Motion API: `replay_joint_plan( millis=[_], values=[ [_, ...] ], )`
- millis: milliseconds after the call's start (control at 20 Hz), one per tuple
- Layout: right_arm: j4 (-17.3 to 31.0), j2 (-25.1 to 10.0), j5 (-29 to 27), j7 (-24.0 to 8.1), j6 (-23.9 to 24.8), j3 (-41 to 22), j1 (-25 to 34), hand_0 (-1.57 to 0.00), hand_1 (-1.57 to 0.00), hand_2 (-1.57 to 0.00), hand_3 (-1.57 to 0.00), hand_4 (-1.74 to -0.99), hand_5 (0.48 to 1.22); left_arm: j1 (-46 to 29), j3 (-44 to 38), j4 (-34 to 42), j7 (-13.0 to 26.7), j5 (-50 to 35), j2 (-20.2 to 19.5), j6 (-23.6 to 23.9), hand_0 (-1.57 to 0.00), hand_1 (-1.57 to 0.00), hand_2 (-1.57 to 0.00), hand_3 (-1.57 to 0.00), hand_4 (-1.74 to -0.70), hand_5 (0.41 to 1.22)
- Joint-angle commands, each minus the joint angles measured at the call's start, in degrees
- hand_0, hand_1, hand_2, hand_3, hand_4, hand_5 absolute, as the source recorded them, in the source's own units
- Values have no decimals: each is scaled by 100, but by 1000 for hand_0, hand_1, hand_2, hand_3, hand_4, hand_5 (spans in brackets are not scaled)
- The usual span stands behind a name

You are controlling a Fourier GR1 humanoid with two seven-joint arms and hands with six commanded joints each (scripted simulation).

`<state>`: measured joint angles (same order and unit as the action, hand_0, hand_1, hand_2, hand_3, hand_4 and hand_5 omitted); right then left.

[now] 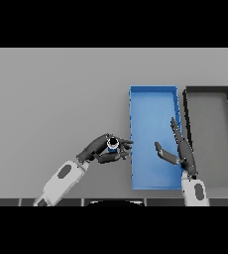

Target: Pick up the blue pipe and place it into the blue bin.

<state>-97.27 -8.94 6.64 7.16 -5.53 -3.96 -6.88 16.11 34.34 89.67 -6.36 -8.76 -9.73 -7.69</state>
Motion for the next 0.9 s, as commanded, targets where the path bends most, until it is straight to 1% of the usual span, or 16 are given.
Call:
replay_joint_plan(
  millis=[0, 50, 100, 350, 450, 550, 650, 750, 800, 850],
  values=[
    [8, 11, 16, 35, 25, 5, -14, 1, 1, 1, 1, -1215, 639, 43, -8, 80, 142, -46, -14, -7, -1558, -1560, -1561, -1445, -1724, 1216],
    [-4, -15, 46, 9, 23, -3, 22, 1, 1, 1, 1, -1208, 640, 118, 8, 91, 291, -49, 30, 11, -1561, -1562, -1563, -1445, -1726, 1217],
    [-38, -4, 73, 61, 29, -28, -45, 1, 1, 1, 1, -1195, 635, 143, 32, 107, 340, -17, 28, 10, -1563, -1564, -1565, -1443, -1726, 1218],
    [-53, 50, 4, 58, 38, -3, -178, 1, 1, 1, 1, -1174, 629, 86, 59, 104, 426, -77, 23, -64, -1568, -1569, -1569, -1443, -1729, 1219],
    [-12, 105, -4, 2, 59, -7, -216, 1, 1, 1, 1, -1186, 629, 130, 67, 116, 458, -26, 27, -34, -1569, -1569, -1570, -1443, -1730, 1219],
    [-72, 137, -36, 87, 39, -30, -263, 1, 1, 1, 1, -1209, 623, 104, 75, 134, 447, -7, -11, -49, -1570, -1570, -1570, -1443, -1731, 1220],
    [-129, 156, -72, 55, 43, -25, -307, 1, 1, 1, 1, -1197, 618, 157, 105, 108, 485, 29, 31, -58, -1570, -1570, -1570, -1439, -1731, 1220],
    [-347, 82, -389, 165, -177, 18, -268, 1, 1, 1, 1, -1195, 610, 104, 112, 129, 426, 25, 10, -70, -1571, -1571, -1571, -1438, -1731, 1221],
    [-443, 73, -726, 59, -419, 10, -187, 1, 1, 1, 1, -1197, 604, 113, 104, 147, 474, -19, 29, -72, -1571, -1571, -1571, -1438, -1731, 1221],
    [-616, -84, -1035, -42, -688, 33, -175, 1, 1, 1, 1, -1199, 593, 94, 54, 157, 409, -29, -64, -98, -1571, -1571, -1571, -1440, -1731, 1221]
  ],
)
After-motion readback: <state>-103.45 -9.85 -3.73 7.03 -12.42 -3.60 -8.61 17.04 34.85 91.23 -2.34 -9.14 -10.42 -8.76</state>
